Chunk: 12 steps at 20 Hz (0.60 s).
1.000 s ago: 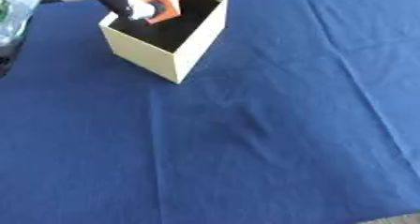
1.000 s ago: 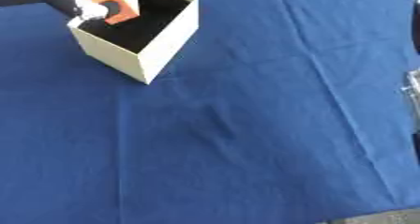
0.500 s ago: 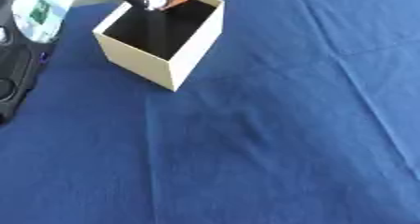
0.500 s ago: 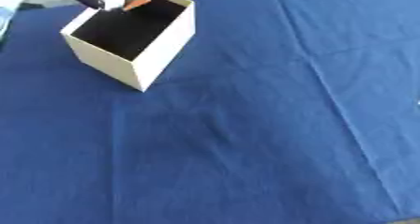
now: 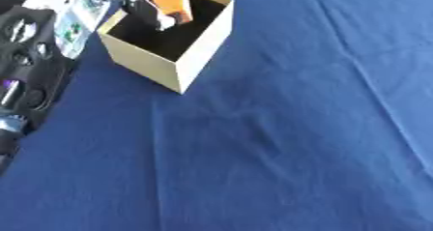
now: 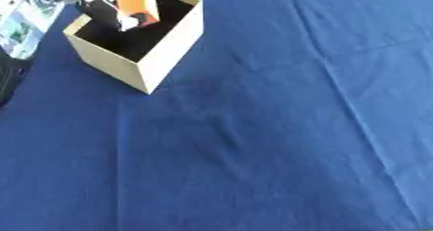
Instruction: Pick up objects on the table and place them in the box.
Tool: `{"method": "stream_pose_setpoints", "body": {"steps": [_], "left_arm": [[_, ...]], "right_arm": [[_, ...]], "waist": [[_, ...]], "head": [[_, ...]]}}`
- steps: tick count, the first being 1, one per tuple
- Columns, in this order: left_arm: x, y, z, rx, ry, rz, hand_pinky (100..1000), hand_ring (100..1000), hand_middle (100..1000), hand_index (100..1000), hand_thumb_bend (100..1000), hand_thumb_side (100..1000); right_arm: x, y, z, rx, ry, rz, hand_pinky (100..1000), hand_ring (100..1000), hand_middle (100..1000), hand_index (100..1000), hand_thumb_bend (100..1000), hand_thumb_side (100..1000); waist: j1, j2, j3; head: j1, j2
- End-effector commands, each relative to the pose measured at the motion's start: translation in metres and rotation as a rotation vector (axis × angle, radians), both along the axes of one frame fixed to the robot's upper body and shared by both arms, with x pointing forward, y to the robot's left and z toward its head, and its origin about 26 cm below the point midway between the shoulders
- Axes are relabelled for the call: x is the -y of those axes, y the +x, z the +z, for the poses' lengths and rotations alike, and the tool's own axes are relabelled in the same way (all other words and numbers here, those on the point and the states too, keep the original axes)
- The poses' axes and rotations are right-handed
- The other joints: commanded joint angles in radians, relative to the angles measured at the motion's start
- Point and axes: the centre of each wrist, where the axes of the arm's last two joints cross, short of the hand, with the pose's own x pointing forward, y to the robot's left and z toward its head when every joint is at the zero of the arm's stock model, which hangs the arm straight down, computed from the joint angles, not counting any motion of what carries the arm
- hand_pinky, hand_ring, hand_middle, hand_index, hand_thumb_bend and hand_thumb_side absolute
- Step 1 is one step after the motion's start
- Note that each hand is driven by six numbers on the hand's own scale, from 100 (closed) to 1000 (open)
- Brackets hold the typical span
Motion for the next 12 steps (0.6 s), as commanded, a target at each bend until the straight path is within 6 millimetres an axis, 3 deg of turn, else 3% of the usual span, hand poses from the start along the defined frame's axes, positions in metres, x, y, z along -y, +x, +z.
{"method": "stream_pose_setpoints", "body": {"steps": [1,4,5,6,7,12], "left_arm": [[-0.006,0.004,0.001,-0.003,0.031,0.011,463,582,504,634,175,283],[-0.01,0.009,-0.007,-0.027,0.067,0.04,493,612,534,663,251,309],[-0.012,0.011,-0.009,-0.036,0.08,0.051,504,633,565,692,351,335],[-0.013,0.012,-0.011,-0.04,0.095,0.061,508,641,579,706,376,341],[-0.014,0.012,-0.012,-0.037,0.108,0.071,525,689,650,766,464,363],[-0.016,0.013,-0.011,0.003,0.122,0.1,568,736,715,820,568,402]], "right_arm": [[0.0,-0.005,0.008,0.033,-0.001,0.008,803,725,648,766,100,890],[0.0,-0.005,0.008,0.031,0.001,0.008,803,725,648,766,100,891],[0.0,-0.005,0.008,0.031,0.002,0.008,803,724,648,766,100,892],[0.0,-0.005,0.007,0.03,0.002,0.007,803,724,648,766,100,892],[0.001,-0.005,0.007,0.029,0.004,0.006,803,724,648,766,100,891],[0.001,-0.005,0.006,0.025,0.008,0.005,803,723,647,765,100,892]], "waist": [[-0.007,-0.02,-0.002],[-0.006,-0.019,-0.003],[-0.005,-0.019,-0.003],[-0.005,-0.019,-0.003],[-0.005,-0.019,-0.003],[-0.005,-0.022,-0.003]], "head": [[0.005,-0.01],[0.006,-0.007],[0.005,-0.006],[0.004,-0.006],[0.003,-0.004],[0.005,0.001]]}}
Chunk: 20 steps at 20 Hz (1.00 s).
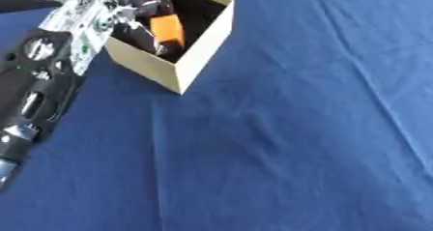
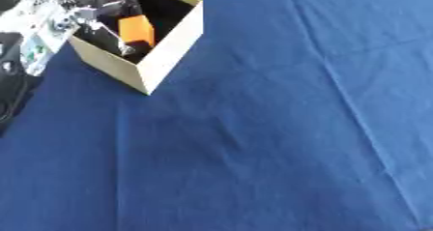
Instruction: Pick up objects on the table and place them in the box.
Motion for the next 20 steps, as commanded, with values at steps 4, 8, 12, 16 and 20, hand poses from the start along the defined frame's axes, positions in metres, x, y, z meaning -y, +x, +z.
{"method": "stream_pose_setpoints", "body": {"steps": [4,8,12,16,20], "left_arm": [[-0.002,-0.006,0.021,0.076,-0.054,-0.006,561,736,733,839,596,432],[0.0,-0.014,0.035,0.101,-0.125,-0.035,548,727,740,850,621,467],[0.003,-0.023,0.047,0.125,-0.185,-0.072,519,699,718,834,512,463],[0.007,-0.042,0.064,0.169,-0.272,-0.155,478,658,692,817,365,429],[0.007,-0.08,0.086,0.248,-0.39,-0.268,443,615,657,783,308,432]], "right_arm": [[0.002,-0.005,0.006,0.021,0.001,0.001,802,723,646,765,100,892],[0.002,-0.005,0.005,0.017,0.002,0.0,802,724,647,764,100,889],[0.002,-0.005,0.004,0.015,0.006,-0.002,802,724,648,765,100,885],[0.003,-0.005,0.003,0.013,0.009,-0.007,802,725,649,765,100,882],[0.004,-0.005,0.003,0.017,0.01,-0.011,803,727,651,766,100,875]], "waist": [[-0.007,-0.03,0.002],[-0.008,-0.039,0.005],[-0.011,-0.048,0.007],[-0.015,-0.057,0.015],[-0.02,-0.065,0.031]], "head": [[0.002,0.006],[0.0,0.01],[-0.001,0.012],[-0.008,0.022],[-0.024,0.033]]}}
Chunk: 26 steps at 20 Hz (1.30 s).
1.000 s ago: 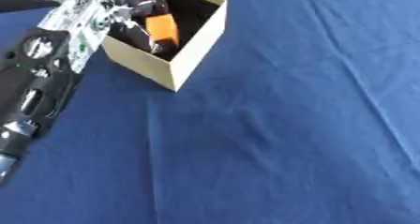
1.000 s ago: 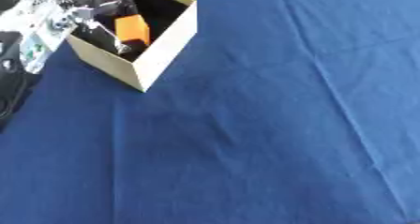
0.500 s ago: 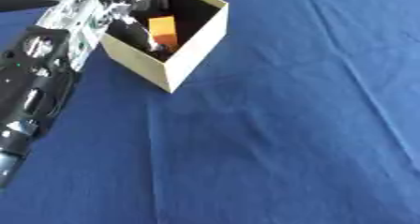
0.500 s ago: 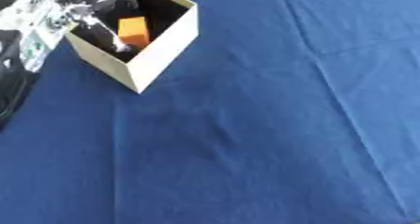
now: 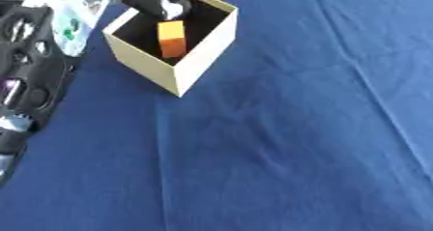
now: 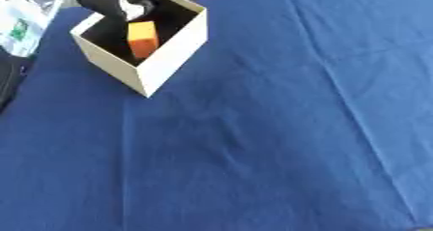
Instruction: Pick up objects on the table and place them in the box.
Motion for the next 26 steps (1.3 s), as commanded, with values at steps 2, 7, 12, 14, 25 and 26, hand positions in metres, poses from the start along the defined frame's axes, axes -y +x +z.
{"method": "stream_pose_setpoints", "body": {"steps": [2,7,12,14,25,26], "left_arm": [[-0.013,-0.051,0.034,0.125,-0.171,-0.117,417,586,640,773,329,458],[-0.024,-0.094,0.036,0.115,-0.416,-0.249,405,572,637,777,324,459],[-0.05,-0.14,0.015,0.27,-0.739,-0.364,410,577,649,786,380,579],[-0.06,-0.14,0.005,0.323,-0.839,-0.399,420,583,668,805,310,652],[-0.096,-0.127,-0.06,0.446,-1.094,-0.489,447,603,672,793,241,688],[-0.099,-0.127,-0.067,0.457,-1.116,-0.49,447,601,669,790,242,688]], "right_arm": [[0.002,-0.005,0.009,0.038,-0.004,-0.005,803,728,653,767,100,871],[0.002,-0.005,0.01,0.045,-0.001,-0.005,804,729,654,767,100,868],[0.002,-0.005,0.011,0.056,0.005,-0.009,804,729,656,768,100,861],[0.003,-0.005,0.012,0.059,0.009,-0.011,804,730,656,768,100,858],[0.004,-0.005,0.012,0.076,0.035,-0.017,805,733,660,767,100,849],[0.004,-0.005,0.012,0.077,0.039,-0.018,805,733,660,767,100,848]], "waist": [[-0.012,-0.033,0.012],[-0.015,-0.038,0.024],[-0.025,-0.037,0.044],[-0.027,-0.037,0.048],[-0.036,-0.04,0.066],[-0.036,-0.039,0.068]], "head": [[-0.021,0.016],[-0.033,0.021],[-0.049,0.016],[-0.054,0.015],[-0.044,0.017],[-0.042,0.015]]}}
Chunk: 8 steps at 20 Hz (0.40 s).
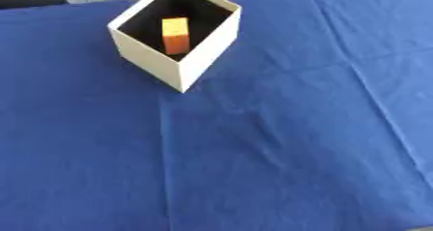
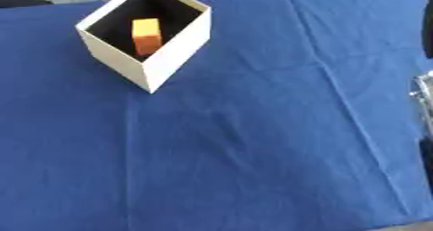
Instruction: Pick up objects on the table and place them in the box.
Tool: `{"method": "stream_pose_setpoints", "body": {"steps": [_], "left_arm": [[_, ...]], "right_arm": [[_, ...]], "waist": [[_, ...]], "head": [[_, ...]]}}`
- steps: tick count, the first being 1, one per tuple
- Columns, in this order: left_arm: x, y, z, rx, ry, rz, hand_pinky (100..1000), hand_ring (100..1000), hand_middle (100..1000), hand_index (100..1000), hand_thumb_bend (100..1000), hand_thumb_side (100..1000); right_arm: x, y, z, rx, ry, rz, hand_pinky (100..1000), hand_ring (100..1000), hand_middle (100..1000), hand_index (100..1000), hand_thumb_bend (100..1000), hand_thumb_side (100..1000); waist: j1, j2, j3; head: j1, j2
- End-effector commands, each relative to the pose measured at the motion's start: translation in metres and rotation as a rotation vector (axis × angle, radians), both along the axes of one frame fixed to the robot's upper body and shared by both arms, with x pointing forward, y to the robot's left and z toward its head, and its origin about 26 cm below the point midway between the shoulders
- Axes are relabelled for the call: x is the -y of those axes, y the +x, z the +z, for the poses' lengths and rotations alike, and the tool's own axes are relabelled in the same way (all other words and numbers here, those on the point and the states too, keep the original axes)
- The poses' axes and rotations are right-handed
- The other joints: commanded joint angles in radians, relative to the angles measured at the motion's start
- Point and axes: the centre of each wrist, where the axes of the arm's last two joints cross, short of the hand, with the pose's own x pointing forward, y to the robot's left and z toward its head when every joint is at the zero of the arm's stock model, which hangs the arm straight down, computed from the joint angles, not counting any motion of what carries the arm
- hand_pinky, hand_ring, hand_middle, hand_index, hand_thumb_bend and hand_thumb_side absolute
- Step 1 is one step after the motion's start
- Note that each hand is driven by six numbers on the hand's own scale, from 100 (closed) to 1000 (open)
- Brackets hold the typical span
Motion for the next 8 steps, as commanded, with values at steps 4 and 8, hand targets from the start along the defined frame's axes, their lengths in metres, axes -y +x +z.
{"method": "stream_pose_setpoints", "body": {"steps": [4,8], "left_arm": [[-0.015,-0.004,-0.027,0.049,-0.135,0.008,434,585,650,766,233,682],[-0.019,-0.004,-0.045,0.016,-0.2,0.034,429,577,639,754,232,681]], "right_arm": [[0.002,-0.005,0.008,0.043,0.005,-0.011,805,732,659,767,100,846],[0.001,-0.005,0.008,0.044,0.007,-0.008,806,730,658,766,100,844]], "waist": [[-0.006,-0.027,0.015],[-0.011,-0.027,0.023]], "head": [[0.007,-0.001],[0.005,0.001]]}}
